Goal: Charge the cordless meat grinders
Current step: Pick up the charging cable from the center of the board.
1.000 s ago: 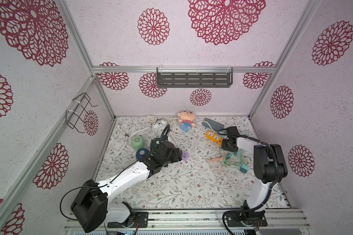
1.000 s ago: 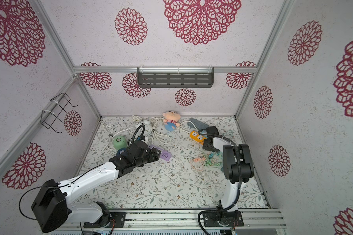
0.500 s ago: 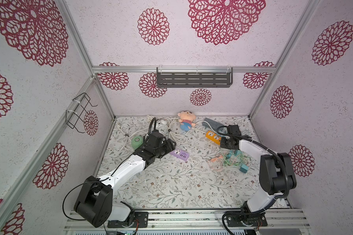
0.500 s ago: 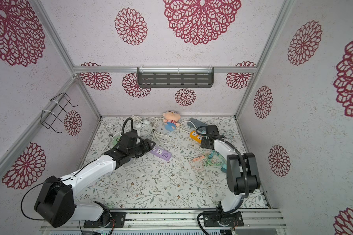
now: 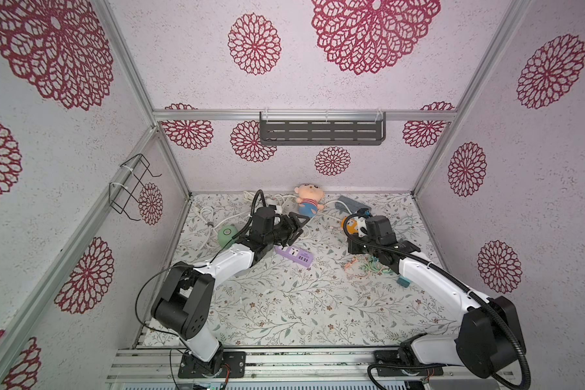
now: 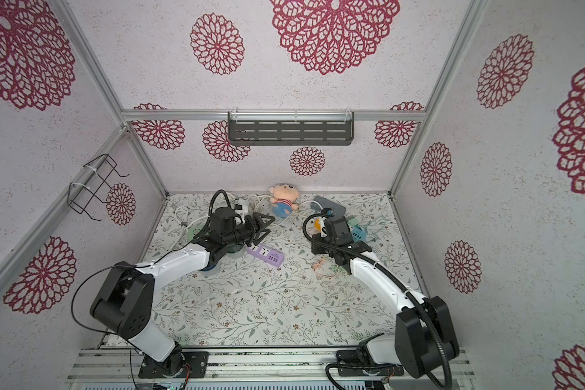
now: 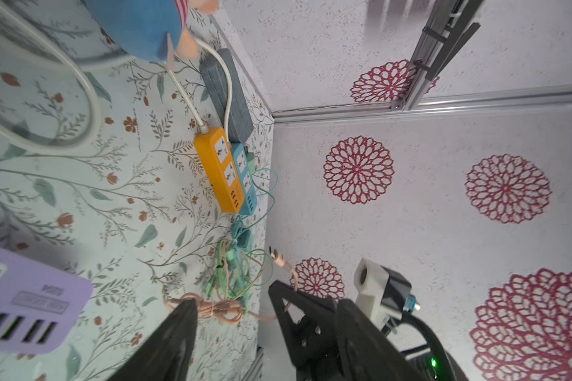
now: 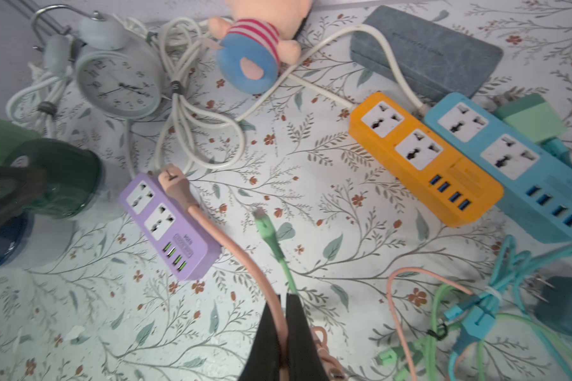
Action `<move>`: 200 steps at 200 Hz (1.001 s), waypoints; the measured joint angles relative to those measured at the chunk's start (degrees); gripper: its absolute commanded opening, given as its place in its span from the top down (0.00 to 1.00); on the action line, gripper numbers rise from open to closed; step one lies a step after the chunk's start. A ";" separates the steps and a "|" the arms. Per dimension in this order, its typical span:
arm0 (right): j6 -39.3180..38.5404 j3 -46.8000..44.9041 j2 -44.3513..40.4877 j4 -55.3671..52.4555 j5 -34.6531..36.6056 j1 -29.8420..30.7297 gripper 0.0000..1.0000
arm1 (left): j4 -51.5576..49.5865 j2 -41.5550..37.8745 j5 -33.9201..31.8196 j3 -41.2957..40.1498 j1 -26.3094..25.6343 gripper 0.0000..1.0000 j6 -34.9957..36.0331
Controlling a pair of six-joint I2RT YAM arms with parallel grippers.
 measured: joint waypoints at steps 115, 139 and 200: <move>0.59 -1.25 1.01 3.28 0.42 7.17 1.00 | 11.96 5.57 3.54 0.04 -3.93 0.70 -8.17; 0.59 -1.25 1.51 3.80 1.01 7.82 1.00 | 12.15 5.53 3.69 0.04 -3.93 0.83 -8.31; 0.59 -1.22 1.51 3.80 1.05 7.93 0.45 | 13.05 4.74 5.60 -0.20 -3.54 1.00 -7.37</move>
